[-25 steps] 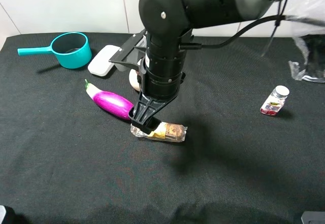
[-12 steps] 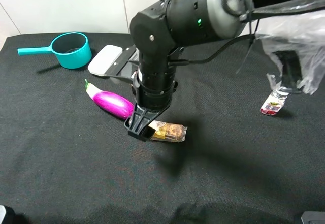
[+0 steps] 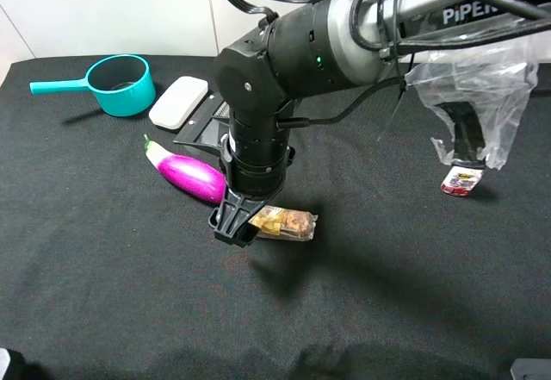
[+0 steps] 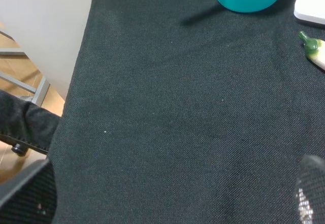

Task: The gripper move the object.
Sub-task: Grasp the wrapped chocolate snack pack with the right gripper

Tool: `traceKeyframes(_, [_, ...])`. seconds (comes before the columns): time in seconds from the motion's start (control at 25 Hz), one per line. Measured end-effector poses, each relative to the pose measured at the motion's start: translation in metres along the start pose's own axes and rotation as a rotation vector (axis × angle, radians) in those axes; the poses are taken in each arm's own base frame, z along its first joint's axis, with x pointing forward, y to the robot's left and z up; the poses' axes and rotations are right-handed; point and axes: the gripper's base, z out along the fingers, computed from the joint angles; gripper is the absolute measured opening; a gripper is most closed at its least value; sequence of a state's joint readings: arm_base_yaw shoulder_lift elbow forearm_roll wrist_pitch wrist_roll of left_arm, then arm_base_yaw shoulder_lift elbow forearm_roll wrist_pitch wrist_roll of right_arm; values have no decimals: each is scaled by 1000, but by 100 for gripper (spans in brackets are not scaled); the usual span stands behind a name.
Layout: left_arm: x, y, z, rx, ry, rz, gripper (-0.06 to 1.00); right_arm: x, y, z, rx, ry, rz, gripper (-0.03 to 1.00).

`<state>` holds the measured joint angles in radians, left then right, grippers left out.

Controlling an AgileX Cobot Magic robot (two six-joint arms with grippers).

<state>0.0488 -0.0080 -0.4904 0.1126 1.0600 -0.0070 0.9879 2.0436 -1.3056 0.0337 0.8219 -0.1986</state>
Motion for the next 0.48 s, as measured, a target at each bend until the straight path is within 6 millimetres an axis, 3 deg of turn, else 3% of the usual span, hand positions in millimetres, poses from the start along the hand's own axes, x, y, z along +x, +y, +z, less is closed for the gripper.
traceKeyframes(0.48, [0, 0, 0, 0, 0, 0, 99, 3, -13, 9, 12, 24, 15, 69])
